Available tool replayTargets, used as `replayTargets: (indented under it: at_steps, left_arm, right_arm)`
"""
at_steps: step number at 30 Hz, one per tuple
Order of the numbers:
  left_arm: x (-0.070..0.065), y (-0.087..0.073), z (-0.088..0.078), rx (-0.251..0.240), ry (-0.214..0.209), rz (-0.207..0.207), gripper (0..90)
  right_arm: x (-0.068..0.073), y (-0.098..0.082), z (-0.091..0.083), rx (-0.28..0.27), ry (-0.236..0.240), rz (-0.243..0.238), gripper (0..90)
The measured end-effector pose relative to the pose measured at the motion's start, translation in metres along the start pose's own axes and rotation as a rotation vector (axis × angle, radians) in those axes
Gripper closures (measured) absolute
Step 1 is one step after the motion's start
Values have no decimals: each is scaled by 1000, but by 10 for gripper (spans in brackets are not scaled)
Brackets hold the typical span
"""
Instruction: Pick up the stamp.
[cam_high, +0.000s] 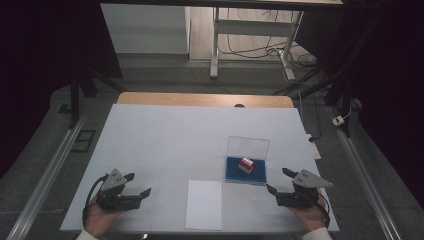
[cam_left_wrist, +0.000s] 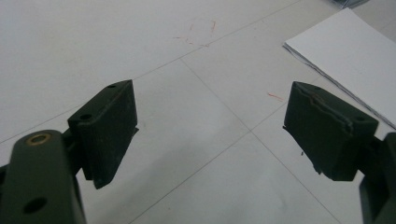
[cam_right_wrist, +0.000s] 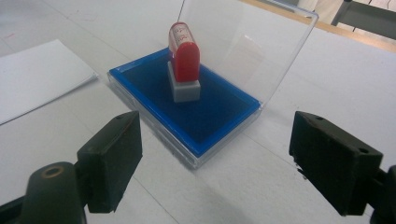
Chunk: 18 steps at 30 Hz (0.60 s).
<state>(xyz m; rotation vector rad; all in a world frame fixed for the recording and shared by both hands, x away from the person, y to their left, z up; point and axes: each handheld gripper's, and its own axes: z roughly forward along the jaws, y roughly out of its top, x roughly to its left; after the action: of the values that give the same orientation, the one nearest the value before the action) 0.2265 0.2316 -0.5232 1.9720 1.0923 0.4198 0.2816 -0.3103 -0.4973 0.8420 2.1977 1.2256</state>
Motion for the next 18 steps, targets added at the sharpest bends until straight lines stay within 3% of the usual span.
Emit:
replayTargets:
  at_steps: [18]
  left_arm:
    - [-1, 0, 1, 7, -4, 4, 174]
  right_arm:
    - [2, 0, 0, 8, 7, -14, 216]
